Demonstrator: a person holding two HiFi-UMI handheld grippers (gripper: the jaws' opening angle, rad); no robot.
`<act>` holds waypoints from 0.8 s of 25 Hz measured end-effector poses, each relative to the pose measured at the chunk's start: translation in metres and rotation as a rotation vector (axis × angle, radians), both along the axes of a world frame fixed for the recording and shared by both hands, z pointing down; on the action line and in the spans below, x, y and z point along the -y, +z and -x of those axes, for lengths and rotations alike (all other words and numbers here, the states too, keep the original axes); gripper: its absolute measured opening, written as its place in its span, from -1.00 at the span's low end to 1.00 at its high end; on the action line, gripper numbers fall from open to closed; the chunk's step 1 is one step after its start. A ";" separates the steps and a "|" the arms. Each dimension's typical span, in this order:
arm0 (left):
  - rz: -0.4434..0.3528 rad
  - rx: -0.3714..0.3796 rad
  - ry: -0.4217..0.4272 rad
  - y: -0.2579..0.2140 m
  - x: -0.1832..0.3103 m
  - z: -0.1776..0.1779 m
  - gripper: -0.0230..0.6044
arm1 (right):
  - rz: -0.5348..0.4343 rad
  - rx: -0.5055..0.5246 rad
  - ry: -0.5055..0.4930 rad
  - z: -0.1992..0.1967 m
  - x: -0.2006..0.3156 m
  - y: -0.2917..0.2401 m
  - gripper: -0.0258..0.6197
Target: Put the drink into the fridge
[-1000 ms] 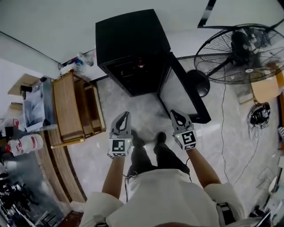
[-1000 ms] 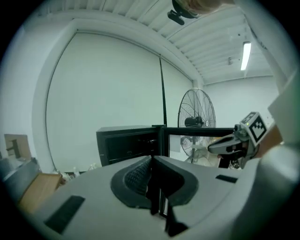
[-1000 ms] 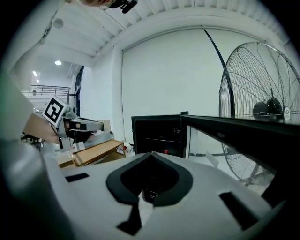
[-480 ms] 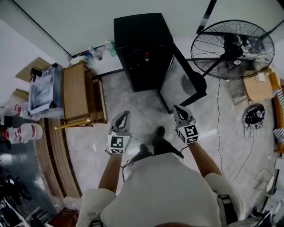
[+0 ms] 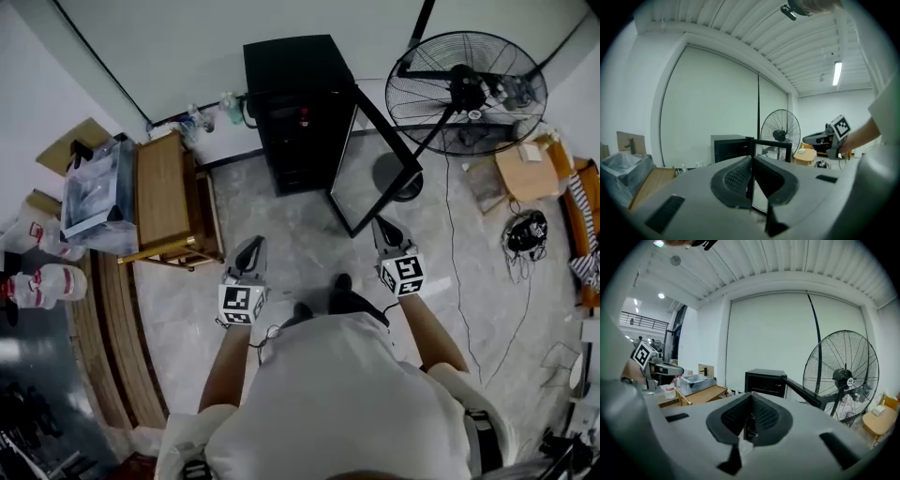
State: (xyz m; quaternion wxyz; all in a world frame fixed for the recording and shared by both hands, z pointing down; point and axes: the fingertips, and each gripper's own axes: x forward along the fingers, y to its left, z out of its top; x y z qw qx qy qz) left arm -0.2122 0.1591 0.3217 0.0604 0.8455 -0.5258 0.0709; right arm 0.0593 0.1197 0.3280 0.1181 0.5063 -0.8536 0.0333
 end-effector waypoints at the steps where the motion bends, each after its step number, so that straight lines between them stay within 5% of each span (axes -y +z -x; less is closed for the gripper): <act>1: -0.004 -0.006 -0.005 -0.002 -0.004 0.000 -0.86 | -0.004 -0.001 0.000 -0.003 -0.004 -0.002 -0.93; 20: 0.002 -0.027 -0.033 -0.001 -0.022 -0.044 -0.86 | 0.018 0.002 -0.023 -0.049 -0.027 0.006 -0.93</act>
